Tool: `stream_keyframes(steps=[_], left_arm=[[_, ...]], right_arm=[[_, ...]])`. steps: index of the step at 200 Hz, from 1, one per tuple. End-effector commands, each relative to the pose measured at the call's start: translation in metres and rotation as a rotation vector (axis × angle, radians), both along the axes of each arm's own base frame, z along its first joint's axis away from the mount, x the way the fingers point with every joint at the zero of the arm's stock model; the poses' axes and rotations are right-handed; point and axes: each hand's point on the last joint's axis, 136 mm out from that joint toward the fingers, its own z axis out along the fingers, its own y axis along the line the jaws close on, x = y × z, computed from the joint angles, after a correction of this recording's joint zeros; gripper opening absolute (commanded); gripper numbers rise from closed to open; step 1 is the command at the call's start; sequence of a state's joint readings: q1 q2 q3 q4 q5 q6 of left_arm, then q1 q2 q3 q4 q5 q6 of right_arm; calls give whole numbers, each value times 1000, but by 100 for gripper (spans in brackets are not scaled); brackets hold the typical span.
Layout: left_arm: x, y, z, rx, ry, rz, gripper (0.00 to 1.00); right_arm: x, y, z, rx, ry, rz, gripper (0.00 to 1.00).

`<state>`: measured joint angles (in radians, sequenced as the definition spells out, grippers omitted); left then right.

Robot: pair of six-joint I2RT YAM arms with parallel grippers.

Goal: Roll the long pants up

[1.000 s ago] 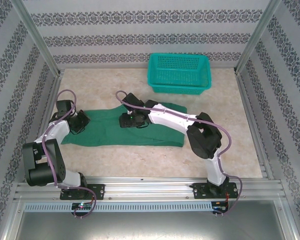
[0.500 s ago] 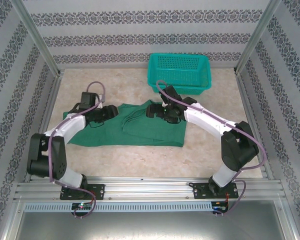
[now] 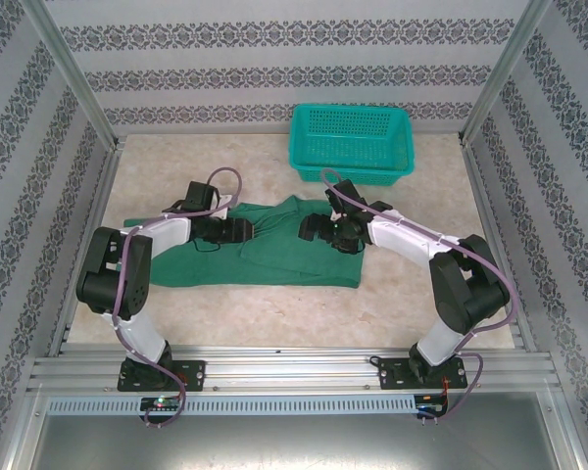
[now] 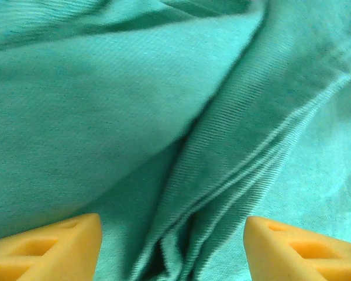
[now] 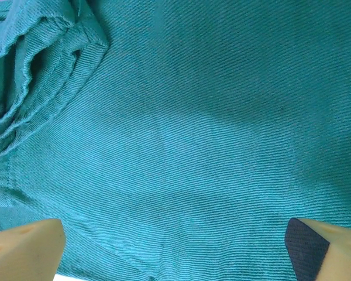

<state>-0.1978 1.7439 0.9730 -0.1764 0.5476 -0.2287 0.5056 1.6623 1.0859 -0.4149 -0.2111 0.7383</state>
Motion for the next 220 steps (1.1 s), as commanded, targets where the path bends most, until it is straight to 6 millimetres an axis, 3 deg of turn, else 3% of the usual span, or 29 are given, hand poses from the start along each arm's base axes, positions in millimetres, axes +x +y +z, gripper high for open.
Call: stream_keyframes(steps=[1, 47, 82, 92, 112, 129, 135, 150, 184, 220], left_arm=[[-8, -21, 2, -16, -31, -100, 64], [-14, -31, -12, 35, 29, -148, 60], [-12, -20, -20, 135, 43, -121, 57], [-11, -16, -22, 161, 48, -114, 47], [-10, -12, -31, 193, 86, -106, 17], [-9, -10, -37, 218, 116, -100, 0], [-8, -8, -36, 228, 115, -93, 0], [-6, 0, -24, 260, 83, -56, 0], [-9, 8, 36, 247, -24, 17, 0], [-20, 29, 80, 314, -30, 103, 0]], right_arm=[[0, 0, 11, 35, -24, -10, 97], [1, 0, 4, 38, -11, -23, 97], [0, -2, 1, 31, -8, -27, 98], [0, -3, 0, 29, -7, -29, 97], [0, -4, -3, 23, 0, -33, 97], [2, -4, -3, 29, 1, -38, 97], [2, -4, -2, 28, 0, -40, 97], [4, -6, 1, 29, -9, -46, 97], [9, -14, 3, 24, -18, -64, 97], [16, -22, 4, 21, -24, -76, 98]])
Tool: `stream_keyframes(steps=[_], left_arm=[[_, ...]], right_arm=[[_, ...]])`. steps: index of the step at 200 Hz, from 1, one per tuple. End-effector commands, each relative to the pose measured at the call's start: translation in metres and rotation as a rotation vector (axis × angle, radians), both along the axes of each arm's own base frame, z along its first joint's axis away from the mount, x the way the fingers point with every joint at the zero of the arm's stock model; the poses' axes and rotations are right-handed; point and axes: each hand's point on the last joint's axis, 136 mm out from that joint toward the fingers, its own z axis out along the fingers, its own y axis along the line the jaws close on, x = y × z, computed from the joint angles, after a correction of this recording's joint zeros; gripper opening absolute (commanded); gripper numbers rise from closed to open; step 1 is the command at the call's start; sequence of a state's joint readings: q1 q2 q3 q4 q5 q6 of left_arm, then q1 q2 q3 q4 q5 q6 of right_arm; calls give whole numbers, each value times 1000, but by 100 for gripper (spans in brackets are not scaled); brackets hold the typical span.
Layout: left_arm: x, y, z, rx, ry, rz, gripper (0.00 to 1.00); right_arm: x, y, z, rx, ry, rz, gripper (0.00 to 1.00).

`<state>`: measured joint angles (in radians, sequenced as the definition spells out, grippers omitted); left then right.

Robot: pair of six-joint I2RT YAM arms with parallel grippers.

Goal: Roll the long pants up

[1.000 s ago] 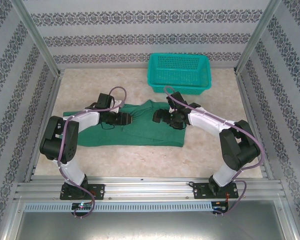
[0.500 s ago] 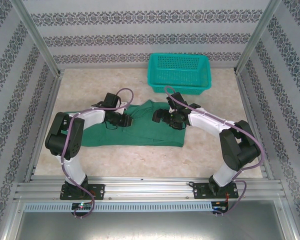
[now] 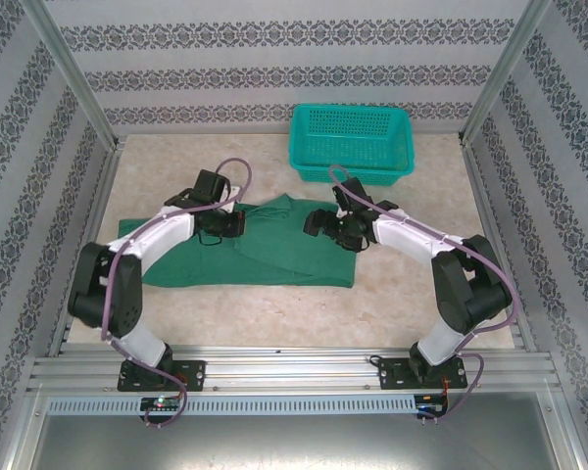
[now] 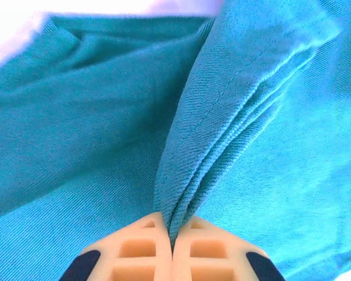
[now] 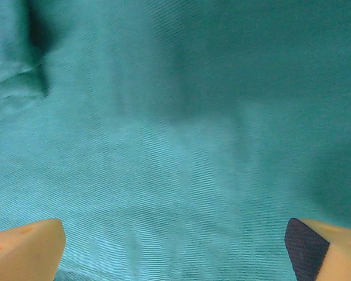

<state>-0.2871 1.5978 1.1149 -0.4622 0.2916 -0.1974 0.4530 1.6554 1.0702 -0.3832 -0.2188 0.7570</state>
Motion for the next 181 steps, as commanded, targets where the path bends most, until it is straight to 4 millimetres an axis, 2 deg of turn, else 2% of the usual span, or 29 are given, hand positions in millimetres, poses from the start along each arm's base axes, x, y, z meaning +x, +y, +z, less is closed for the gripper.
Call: stream_keyframes(steps=[1, 28, 57, 71, 94, 121, 129, 136, 151, 181], left_arm=[[-14, 23, 23, 89, 28, 95, 0], [-27, 59, 59, 185, 2, 228, 0], [-45, 115, 97, 261, -10, 421, 0], [-53, 142, 109, 284, -15, 497, 0], [-66, 181, 111, 299, 27, 591, 0], [-75, 207, 96, 346, 94, 644, 2], [-76, 210, 89, 365, 117, 652, 10], [-77, 214, 84, 388, 137, 669, 30], [-80, 221, 77, 423, 162, 706, 53], [-74, 221, 92, 385, 91, 736, 55]], right_arm=[[4, -7, 3, -2, -15, -12, 97], [9, -10, 2, 3, -14, -19, 97], [16, -9, 1, 11, -13, -18, 98], [19, -8, 1, 13, -14, -16, 98], [22, -5, -4, 20, -2, -10, 98], [23, -2, -14, 27, 17, -7, 97], [23, -1, -16, 27, 25, -6, 97], [24, 0, -19, 29, 32, -3, 98], [24, 0, -23, 22, 43, 0, 98], [22, -1, -31, 7, 66, 8, 98]])
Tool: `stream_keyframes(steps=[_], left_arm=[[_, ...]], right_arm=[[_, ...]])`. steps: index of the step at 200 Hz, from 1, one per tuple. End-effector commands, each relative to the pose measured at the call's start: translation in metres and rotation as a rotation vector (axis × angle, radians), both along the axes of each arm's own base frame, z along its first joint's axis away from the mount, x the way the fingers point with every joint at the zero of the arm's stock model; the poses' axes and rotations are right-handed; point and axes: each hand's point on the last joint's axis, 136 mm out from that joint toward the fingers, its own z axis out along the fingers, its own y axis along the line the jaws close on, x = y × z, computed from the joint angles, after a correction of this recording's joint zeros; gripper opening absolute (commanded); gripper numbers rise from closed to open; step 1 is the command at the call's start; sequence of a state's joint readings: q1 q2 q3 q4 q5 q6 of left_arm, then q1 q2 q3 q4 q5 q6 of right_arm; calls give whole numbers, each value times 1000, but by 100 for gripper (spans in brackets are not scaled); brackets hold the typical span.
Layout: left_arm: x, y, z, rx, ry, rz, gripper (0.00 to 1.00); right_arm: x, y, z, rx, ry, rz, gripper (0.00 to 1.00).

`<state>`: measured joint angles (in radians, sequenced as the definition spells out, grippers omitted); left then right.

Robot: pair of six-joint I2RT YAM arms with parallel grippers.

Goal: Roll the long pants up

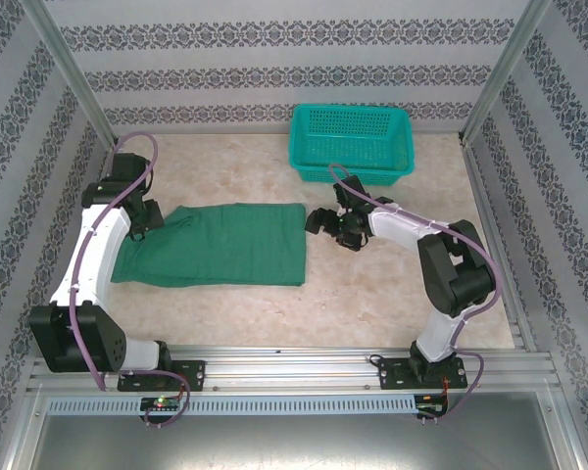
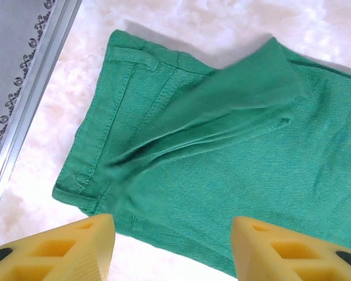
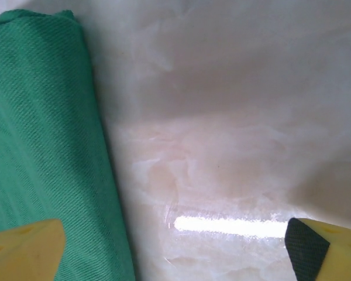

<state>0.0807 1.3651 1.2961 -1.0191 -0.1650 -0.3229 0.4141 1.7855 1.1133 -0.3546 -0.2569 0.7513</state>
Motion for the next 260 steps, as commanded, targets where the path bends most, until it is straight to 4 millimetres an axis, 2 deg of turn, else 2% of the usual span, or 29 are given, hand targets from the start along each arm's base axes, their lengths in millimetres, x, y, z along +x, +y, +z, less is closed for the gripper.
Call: stream_keyframes(steps=[1, 15, 34, 49, 69, 98, 117, 188, 228, 260], left_arm=[[-8, 7, 9, 23, -17, 49, 55], [-3, 3, 9, -2, -39, 38, 55], [6, -8, -6, -63, -27, 10, 52], [18, -21, -28, -142, -6, -17, 46], [33, -45, -66, -227, 37, -59, 48], [44, -44, -114, -127, 150, -71, 54], [48, -35, -130, -72, 175, -54, 55], [61, 0, -133, 124, 224, 1, 56], [62, 39, -129, 196, 206, 112, 55], [60, 84, -115, 179, 156, 243, 54]], right_arm=[[5, 1, 0, 2, 2, 23, 98], [6, 1, -2, -5, 8, 31, 98], [8, 1, -4, -19, 17, 43, 98], [9, 1, -7, -27, 26, 42, 98], [11, 2, -8, -19, 28, 32, 97], [13, 6, -7, -3, 25, 25, 98], [13, 6, -4, 3, 17, 24, 98], [12, 8, -3, 18, 11, 19, 97], [10, 5, -4, 15, 15, 21, 97], [8, 5, -4, 16, 17, 23, 97]])
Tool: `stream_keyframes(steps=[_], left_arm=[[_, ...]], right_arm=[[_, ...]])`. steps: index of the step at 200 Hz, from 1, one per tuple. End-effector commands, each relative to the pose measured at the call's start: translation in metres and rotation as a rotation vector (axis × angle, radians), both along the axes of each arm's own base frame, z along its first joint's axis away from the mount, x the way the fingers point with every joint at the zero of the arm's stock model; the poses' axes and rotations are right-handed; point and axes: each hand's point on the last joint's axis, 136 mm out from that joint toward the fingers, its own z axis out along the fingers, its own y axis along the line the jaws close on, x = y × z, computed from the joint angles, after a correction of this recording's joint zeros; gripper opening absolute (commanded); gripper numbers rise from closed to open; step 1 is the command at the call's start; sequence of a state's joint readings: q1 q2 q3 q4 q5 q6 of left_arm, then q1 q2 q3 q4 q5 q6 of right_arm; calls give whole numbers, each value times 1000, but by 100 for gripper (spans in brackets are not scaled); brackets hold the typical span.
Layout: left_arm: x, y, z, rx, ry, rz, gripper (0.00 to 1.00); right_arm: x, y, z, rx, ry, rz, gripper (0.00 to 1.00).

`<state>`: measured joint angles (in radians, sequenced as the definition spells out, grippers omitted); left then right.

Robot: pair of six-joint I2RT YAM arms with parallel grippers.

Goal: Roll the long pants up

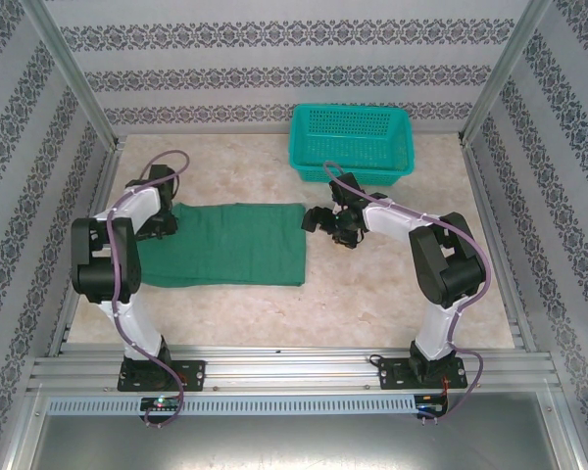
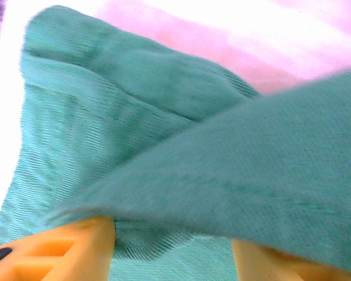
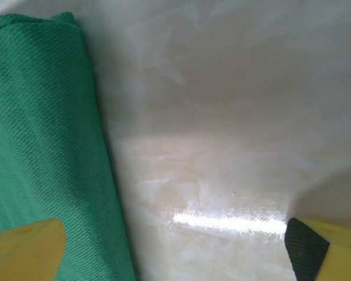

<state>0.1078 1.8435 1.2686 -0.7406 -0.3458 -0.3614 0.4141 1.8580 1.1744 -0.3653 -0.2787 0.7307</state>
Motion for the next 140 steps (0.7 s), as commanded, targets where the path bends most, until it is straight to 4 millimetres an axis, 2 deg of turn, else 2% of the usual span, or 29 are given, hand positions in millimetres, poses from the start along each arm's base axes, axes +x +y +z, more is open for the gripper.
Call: stream_keyframes(steps=[1, 30, 45, 75, 104, 140], left_arm=[[5, 41, 21, 53, -80, 123, 54], [2, 70, 38, 64, -119, 208, 54], [-5, 74, 41, 38, -123, 233, 54], [-19, 55, 43, -41, -199, 240, 56], [-35, 37, 31, -118, -208, 224, 60], [-37, 32, 14, -148, -192, 224, 67]], right_arm=[[-2, -4, 5, 13, -2, -5, 97], [-2, -2, 3, 19, 5, -8, 97], [-2, -1, 6, 22, 2, -8, 97], [-1, -1, 14, 12, -5, 2, 98], [0, 0, 20, 6, -10, 8, 98], [-3, 0, 24, -9, -4, 12, 97]])
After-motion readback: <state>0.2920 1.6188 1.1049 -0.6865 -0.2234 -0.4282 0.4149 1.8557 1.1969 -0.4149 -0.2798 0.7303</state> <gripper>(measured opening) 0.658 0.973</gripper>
